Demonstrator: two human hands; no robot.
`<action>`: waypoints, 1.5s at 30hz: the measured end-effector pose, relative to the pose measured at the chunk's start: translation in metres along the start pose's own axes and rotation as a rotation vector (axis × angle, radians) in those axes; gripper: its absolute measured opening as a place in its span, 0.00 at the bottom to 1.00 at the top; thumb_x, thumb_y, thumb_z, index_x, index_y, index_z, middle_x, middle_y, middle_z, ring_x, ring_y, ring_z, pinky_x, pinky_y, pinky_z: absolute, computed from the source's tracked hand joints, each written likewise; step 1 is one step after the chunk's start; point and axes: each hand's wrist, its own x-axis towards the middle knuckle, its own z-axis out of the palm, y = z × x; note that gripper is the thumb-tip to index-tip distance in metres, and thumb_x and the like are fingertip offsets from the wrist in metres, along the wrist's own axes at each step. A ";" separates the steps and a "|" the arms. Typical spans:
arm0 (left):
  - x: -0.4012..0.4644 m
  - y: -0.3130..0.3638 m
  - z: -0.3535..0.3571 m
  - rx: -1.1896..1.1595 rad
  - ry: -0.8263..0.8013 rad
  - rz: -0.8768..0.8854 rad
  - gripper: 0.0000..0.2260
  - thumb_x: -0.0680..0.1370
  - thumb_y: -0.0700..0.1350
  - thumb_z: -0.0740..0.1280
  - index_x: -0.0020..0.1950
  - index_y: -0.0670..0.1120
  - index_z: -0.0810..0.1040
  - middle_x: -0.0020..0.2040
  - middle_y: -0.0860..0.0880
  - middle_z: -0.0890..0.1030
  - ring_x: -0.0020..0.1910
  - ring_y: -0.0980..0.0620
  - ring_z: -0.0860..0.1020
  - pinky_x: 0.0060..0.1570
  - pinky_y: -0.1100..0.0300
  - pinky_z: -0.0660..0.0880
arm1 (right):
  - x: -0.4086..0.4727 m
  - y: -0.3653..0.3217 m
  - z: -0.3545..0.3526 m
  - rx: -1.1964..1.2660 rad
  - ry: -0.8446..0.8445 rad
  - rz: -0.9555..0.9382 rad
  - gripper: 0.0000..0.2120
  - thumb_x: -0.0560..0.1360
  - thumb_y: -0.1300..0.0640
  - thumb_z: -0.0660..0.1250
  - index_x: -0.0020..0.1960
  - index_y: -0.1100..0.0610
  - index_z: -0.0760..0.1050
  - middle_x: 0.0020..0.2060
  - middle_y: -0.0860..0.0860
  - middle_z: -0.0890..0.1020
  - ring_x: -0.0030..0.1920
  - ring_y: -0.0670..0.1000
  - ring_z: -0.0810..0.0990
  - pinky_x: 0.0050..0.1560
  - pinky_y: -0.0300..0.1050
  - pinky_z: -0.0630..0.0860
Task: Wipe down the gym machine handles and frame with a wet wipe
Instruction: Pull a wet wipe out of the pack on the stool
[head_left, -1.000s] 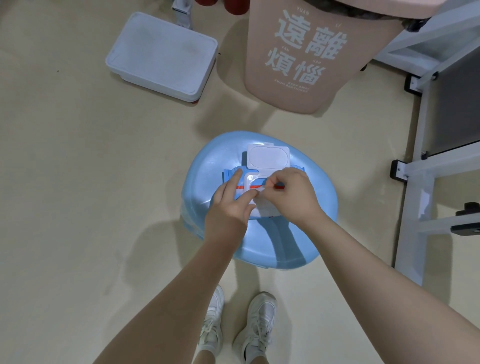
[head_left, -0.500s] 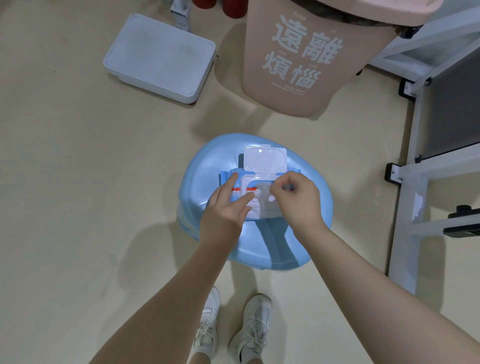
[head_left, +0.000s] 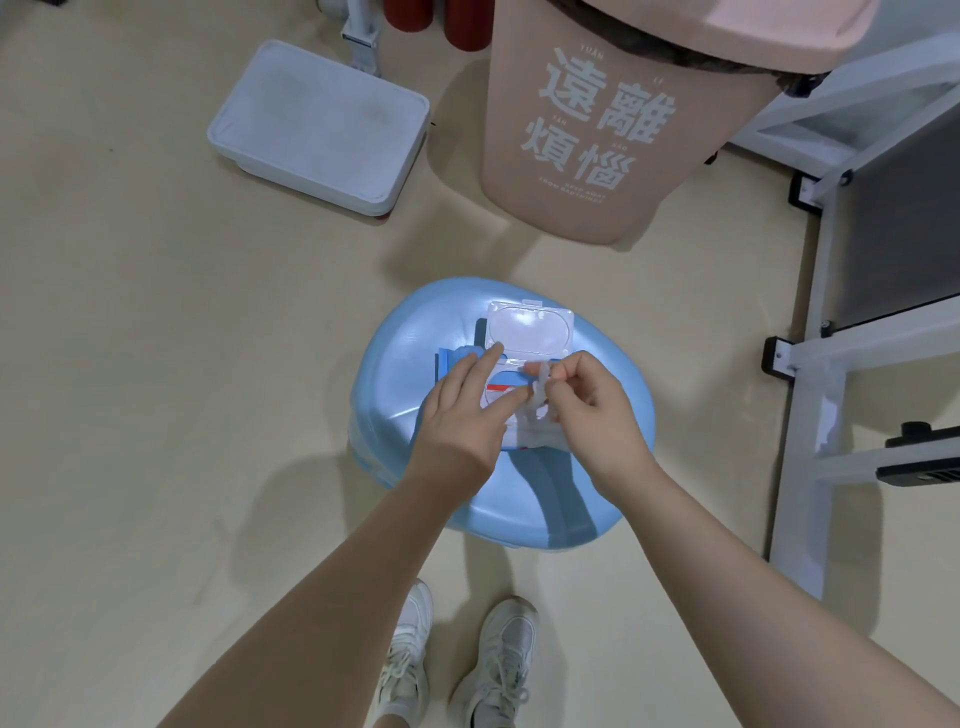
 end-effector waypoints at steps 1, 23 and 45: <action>0.002 -0.002 -0.001 -0.011 -0.029 -0.002 0.22 0.65 0.40 0.67 0.57 0.57 0.71 0.66 0.42 0.73 0.62 0.37 0.74 0.55 0.45 0.72 | 0.002 0.000 -0.001 0.012 -0.003 0.009 0.10 0.77 0.62 0.58 0.37 0.55 0.67 0.41 0.53 0.80 0.44 0.47 0.78 0.43 0.42 0.71; 0.012 0.002 -0.020 -0.092 -0.219 -0.145 0.08 0.73 0.44 0.67 0.52 0.50 0.81 0.72 0.46 0.66 0.70 0.42 0.63 0.55 0.48 0.69 | 0.038 0.006 -0.022 -0.487 -0.366 -0.243 0.15 0.73 0.69 0.65 0.56 0.57 0.79 0.49 0.51 0.73 0.50 0.49 0.72 0.52 0.31 0.66; 0.012 0.002 -0.019 -0.099 -0.322 -0.217 0.15 0.77 0.47 0.64 0.63 0.59 0.74 0.75 0.55 0.56 0.73 0.50 0.53 0.64 0.54 0.60 | 0.021 -0.013 -0.040 -0.927 -0.453 -0.270 0.08 0.71 0.52 0.69 0.47 0.55 0.75 0.36 0.46 0.73 0.41 0.50 0.73 0.43 0.43 0.70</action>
